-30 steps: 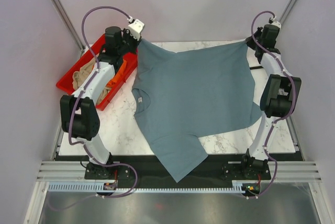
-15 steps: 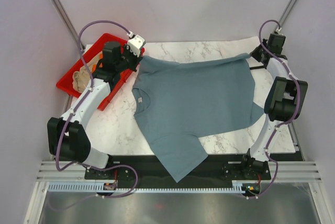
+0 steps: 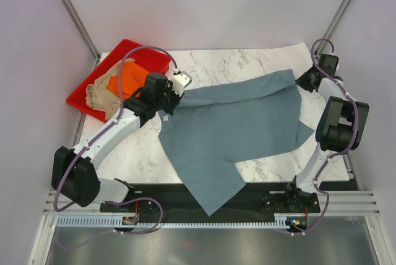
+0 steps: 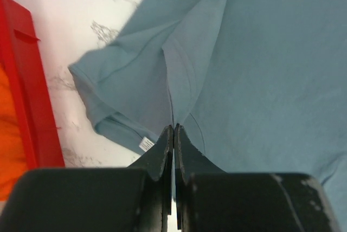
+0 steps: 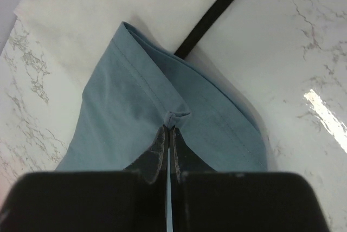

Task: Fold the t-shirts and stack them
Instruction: Fold the tshirt

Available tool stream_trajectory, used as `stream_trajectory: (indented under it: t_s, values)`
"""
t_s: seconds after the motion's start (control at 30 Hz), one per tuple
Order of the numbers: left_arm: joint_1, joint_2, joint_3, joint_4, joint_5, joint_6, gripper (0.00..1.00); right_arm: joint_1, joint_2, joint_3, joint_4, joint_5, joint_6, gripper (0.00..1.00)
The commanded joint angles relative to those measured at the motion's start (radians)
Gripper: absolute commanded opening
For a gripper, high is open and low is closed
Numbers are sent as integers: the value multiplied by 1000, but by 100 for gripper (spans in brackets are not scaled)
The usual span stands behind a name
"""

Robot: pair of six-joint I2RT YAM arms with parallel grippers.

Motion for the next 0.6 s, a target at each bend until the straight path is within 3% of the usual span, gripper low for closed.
stream_trajectory:
  t_s: [0.0, 0.4, 0.57]
  values:
    - [-43, -26, -30, -89, -125, -63, 2, -3, -94, -44, 3, 49, 40, 0]
    - [-75, -83, -66, -174, -226, -121, 2, -10, -100, -70, 1, 76, 4, 0]
    - [-86, -119, -27, -227, -196, -150, 2, -10, -97, -59, -16, 83, -4, 0]
